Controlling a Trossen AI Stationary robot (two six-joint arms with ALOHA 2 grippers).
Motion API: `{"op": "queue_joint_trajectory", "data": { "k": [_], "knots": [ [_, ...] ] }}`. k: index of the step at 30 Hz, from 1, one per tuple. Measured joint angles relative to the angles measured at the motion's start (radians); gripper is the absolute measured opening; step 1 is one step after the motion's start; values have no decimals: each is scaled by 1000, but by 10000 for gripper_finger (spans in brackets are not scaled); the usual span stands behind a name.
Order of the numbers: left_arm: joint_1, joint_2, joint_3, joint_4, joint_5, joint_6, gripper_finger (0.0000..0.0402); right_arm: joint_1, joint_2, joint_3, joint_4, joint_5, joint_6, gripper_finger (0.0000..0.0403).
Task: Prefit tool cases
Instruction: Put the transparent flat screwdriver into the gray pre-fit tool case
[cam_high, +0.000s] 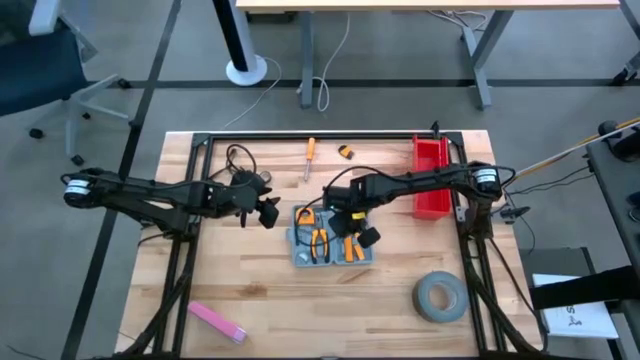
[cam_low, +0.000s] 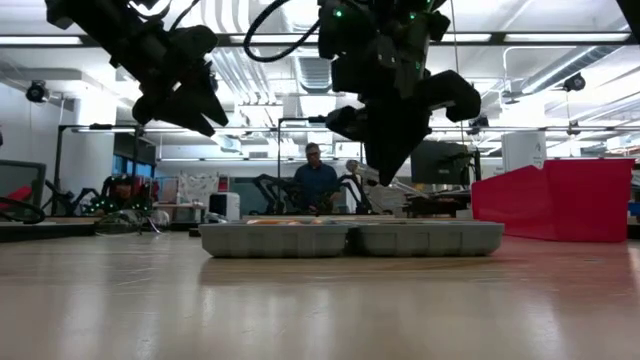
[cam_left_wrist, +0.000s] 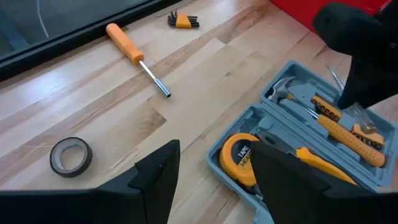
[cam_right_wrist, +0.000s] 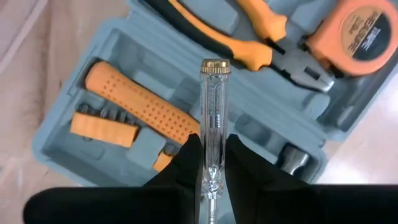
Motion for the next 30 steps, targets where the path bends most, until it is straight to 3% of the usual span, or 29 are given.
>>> {"op": "queue_joint_trajectory", "data": {
  "k": [18, 30],
  "knots": [
    [0, 0, 0, 52, 25, -58, 204, 38, 0, -4, 2, 1, -93, 37],
    [0, 0, 0, 65, 27, -73, 204, 51, 1, -102, -59, 8, -287, 35]
  ]
}}
